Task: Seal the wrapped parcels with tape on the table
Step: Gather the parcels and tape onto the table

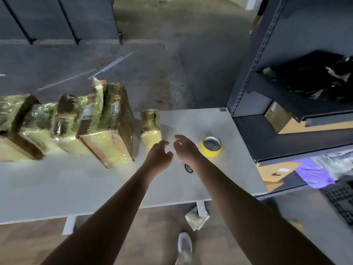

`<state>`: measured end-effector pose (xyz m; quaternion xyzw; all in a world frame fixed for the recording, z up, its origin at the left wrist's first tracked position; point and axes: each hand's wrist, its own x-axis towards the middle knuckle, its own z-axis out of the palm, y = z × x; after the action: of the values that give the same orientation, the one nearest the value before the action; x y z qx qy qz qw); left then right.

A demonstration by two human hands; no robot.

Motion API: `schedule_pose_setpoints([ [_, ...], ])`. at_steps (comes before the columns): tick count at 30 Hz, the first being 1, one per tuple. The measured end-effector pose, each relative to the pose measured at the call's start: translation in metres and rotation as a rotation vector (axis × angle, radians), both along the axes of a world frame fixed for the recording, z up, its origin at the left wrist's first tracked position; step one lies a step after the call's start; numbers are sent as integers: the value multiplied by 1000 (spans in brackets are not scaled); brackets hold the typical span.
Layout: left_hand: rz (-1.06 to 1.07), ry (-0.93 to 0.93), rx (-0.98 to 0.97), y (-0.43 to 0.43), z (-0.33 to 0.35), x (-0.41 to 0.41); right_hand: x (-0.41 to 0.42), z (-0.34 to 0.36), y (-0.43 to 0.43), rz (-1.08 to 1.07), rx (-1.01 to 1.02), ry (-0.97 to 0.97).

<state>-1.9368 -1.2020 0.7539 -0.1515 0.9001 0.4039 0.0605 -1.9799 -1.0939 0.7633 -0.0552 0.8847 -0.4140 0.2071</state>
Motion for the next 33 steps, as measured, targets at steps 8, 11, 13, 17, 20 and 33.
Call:
schedule_pose_setpoints([
  [8,-132,27,111,100,-16,43,83,-11,103,-237,-67,-46],
  [11,-142,-10,174,136,-20,55,101,-21,140,-321,-90,-81],
  [13,-141,-25,201,161,-23,60,109,-25,166,-363,-100,-96],
  [17,-127,-29,225,215,-31,72,122,-37,224,-421,-99,-102],
  [20,-99,-50,250,264,-41,84,136,-50,274,-437,-99,-96],
  [33,-52,-204,300,463,-153,151,217,-171,485,-474,-51,-160],
])
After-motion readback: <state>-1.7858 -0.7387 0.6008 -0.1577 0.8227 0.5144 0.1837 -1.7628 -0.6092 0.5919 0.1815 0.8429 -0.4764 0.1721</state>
